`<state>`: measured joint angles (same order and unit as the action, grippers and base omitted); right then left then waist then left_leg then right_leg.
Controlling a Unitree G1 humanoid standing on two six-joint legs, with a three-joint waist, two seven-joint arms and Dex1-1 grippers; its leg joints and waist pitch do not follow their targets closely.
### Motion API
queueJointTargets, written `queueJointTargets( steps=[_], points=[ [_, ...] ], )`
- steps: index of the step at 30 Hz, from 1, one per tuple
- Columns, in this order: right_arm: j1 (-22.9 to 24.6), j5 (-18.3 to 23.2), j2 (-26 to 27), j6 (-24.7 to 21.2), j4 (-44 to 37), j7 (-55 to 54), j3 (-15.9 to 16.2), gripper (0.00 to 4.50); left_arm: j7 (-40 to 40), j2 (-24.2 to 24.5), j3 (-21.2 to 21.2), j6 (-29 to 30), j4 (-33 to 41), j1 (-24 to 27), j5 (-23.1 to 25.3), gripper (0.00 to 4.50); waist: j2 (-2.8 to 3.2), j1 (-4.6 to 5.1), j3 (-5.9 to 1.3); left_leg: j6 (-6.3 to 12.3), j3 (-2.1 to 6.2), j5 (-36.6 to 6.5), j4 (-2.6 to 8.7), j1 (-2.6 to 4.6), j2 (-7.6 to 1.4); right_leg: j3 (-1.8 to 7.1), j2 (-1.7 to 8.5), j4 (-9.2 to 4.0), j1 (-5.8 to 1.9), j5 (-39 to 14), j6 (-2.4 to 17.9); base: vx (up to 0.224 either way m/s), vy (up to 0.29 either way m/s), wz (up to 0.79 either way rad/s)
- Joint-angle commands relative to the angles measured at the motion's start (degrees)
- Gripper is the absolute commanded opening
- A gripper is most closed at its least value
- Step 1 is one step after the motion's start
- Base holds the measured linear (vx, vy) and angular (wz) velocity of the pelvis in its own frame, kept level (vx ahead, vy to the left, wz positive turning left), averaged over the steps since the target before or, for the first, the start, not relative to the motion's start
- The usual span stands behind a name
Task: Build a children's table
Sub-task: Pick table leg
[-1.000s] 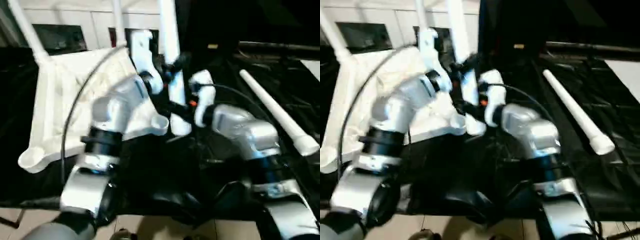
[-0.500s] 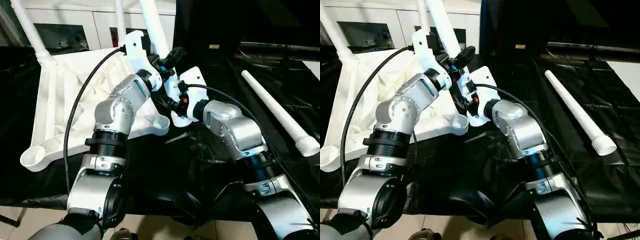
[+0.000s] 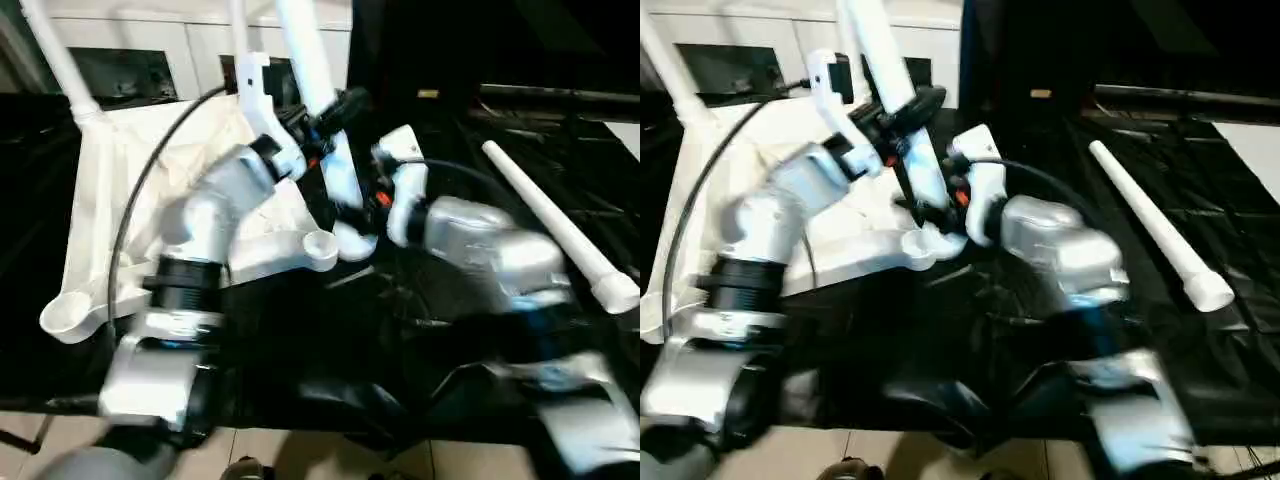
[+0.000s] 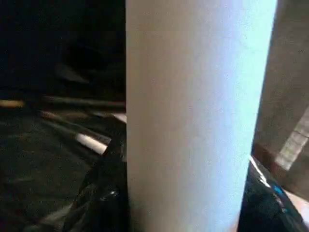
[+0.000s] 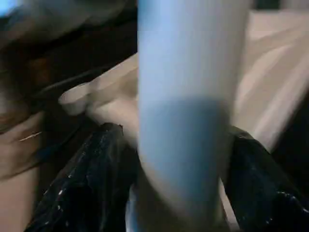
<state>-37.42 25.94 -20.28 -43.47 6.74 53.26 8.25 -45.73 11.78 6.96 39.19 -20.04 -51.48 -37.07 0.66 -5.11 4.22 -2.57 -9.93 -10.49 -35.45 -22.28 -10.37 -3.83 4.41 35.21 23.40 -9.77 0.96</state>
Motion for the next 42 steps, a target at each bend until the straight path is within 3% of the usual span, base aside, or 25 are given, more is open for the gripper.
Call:
queueJointTargets(
  steps=[1,3,6,9,15,20,22,23,24,25,27,29,31,35,37,42],
  points=[
    [0.08,2.2,-0.55,-1.33,-2.45,3.66,0.84,3.07,-5.02,0.89,-1.4,2.86,3.05,0.2,-2.34,1.83,0.26,0.11,-5.08,2.04,0.54,-6.33,3.91,1.25,-2.35,2.5,3.52,-3.02,-3.66,-5.25,14.52,0.0,0.0,0.0],
    [0.14,2.48,-0.62,-1.58,-2.6,3.93,0.84,3.07,-5.79,1.21,-1.63,3.29,3.4,0.32,-2.62,1.83,0.08,0.3,-4.92,1.3,0.5,-7.86,3.93,1.2,-2.26,2.52,3.67,-3.4,-3.65,-8.0,14.52,0.0,0.0,0.0],
    [0.45,3.54,-1.29,-3.31,-3.98,5.3,1.84,2.73,-11.43,3.42,-2.83,6.13,6.39,1.14,-5.41,1.83,0.04,0.27,-4.76,0.15,0.62,-9.19,4.16,1.18,-2.26,2.58,3.76,-3.69,-3.72,-12.6,13.16,0.0,0.0,0.0],
    [0.6,3.78,-0.87,-3.59,-4.51,5.43,2.45,2.59,-11.73,3.06,-2.28,7.13,7.12,1.04,-6.89,1.83,0.18,0.4,-4.8,-0.32,0.6,-9.59,4.11,1.42,-2.26,2.57,3.51,-3.74,-3.4,-12.47,12.79,0.0,0.0,0.0],
    [0.74,3.67,-0.94,-3.48,-4.8,6.29,2.82,2.02,-12.41,2.96,-2.45,7.46,6.74,0.84,-6.5,1.83,0.14,0.22,-4.97,-0.43,0.61,-8.42,4.08,1.34,-2.23,2.6,3.48,-3.63,-3.48,-11.02,12.49,0.0,0.0,0.0],
    [0.71,4.03,-0.91,-3.69,-5.05,5.8,2.26,1.93,-11.54,2.87,-2.07,6.52,6.39,0.78,-6.14,1.83,0.04,0.29,-4.97,-0.11,0.58,-7.76,4.03,1.19,-2.15,2.58,3.48,-3.58,-3.59,-10.22,12.68,0.0,0.0,0.0],
    [0.68,3.76,-0.75,-3.13,-4.77,5.11,2.05,1.93,-7.69,2.24,-1.6,5.43,4.77,0.24,-4.42,1.83,0.02,0.28,-4.94,-0.32,0.58,-8.16,4.03,1.25,-2.17,2.58,3.5,-3.69,-3.58,-11.1,12.41,0.0,0.0,0.0],
    [0.25,1.77,0.46,-1.32,-3.21,1.82,1.62,1.93,-3.51,1.35,-0.41,4.29,1.25,-0.8,-2.87,2.18,0.11,0.32,-4.91,-0.52,0.55,-8.29,3.99,1.28,-2.08,2.57,3.43,-3.85,-3.43,-11.7,12.15,0.0,0.0,0.0],
    [-0.2,-0.3,1.64,0.42,-1.54,-1.33,1.5,1.93,-0.19,0.82,-0.46,2.71,-0.5,-1.11,-0.68,2.18,0.08,0.37,-4.82,-0.65,0.5,-8.74,4.0,1.28,-2.03,2.57,3.41,-4.02,-3.32,-12.46,11.93,0.0,0.0,0.0],
    [-0.23,-0.44,1.72,0.54,-1.43,-1.55,1.5,1.93,0.04,0.78,-0.47,2.59,-0.61,-1.12,-0.52,2.53,0.15,0.4,-4.86,-1.03,0.59,-8.93,4.01,1.3,-2.07,2.57,3.51,-4.06,-3.3,-13.05,11.61,0.0,0.0,0.0],
    [-0.66,-2.81,3.92,2.66,0.79,-6.32,0.91,1.93,5.14,-0.43,-1.1,-0.82,-1.96,-0.99,3.22,2.56,0.08,0.63,-4.85,-2.04,0.79,-9.74,4.19,1.3,-2.18,2.48,3.56,-4.27,-3.31,-14.78,10.43,0.0,0.0,0.0],
    [-0.92,-5.16,6.48,4.7,2.66,-11.81,0.37,1.92,14.34,-2.26,-2.73,-7.83,-3.59,-0.86,10.27,2.8,0.06,0.62,-5.01,-1.96,0.91,-8.99,4.25,1.22,-2.28,2.56,3.58,-4.2,-3.53,-13.51,9.86,0.0,0.0,0.0],
    [-1.19,-8.05,8.9,7.21,4.73,-17.23,0.81,1.91,21.76,-4.76,-2.57,-10.91,-4.88,-1.0,13.23,2.89,0.01,0.75,-5.19,-1.92,0.84,-8.09,4.13,1.14,-2.16,2.56,3.52,-3.98,-3.63,-11.71,9.44,0.0,0.0,0.0],
    [-1.45,-11.52,12.16,9.96,7.36,-24.07,1.7,1.91,26.94,-8.4,-1.16,-13.14,-6.2,-1.22,13.28,2.93,-0.05,0.93,-5.38,-0.72,0.7,-4.54,3.88,0.79,-2.0,2.51,3.4,-3.3,-3.68,-5.21,11.45,0.0,0.0,0.0],
    [-1.74,-12.32,14.14,10.87,8.34,-27.18,1.04,1.91,29.05,-9.47,-0.38,-13.78,-7.0,-1.49,13.37,2.93,0.04,1.16,-5.31,-0.22,0.63,-5.52,3.93,0.89,-1.97,2.51,3.48,-3.51,-3.58,-5.92,12.26,0.0,0.0,0.0],
    [-2.17,-13.33,15.63,11.8,8.71,-28.83,1.11,1.91,30.11,-10.84,2.63,-12.84,-6.49,-1.54,10.69,2.55,0.15,1.44,-5.07,-0.32,0.69,-8.16,4.13,1.07,-2.04,2.45,3.47,-3.91,-3.58,-9.24,11.68,0.0,0.0,0.0]
  ],
)
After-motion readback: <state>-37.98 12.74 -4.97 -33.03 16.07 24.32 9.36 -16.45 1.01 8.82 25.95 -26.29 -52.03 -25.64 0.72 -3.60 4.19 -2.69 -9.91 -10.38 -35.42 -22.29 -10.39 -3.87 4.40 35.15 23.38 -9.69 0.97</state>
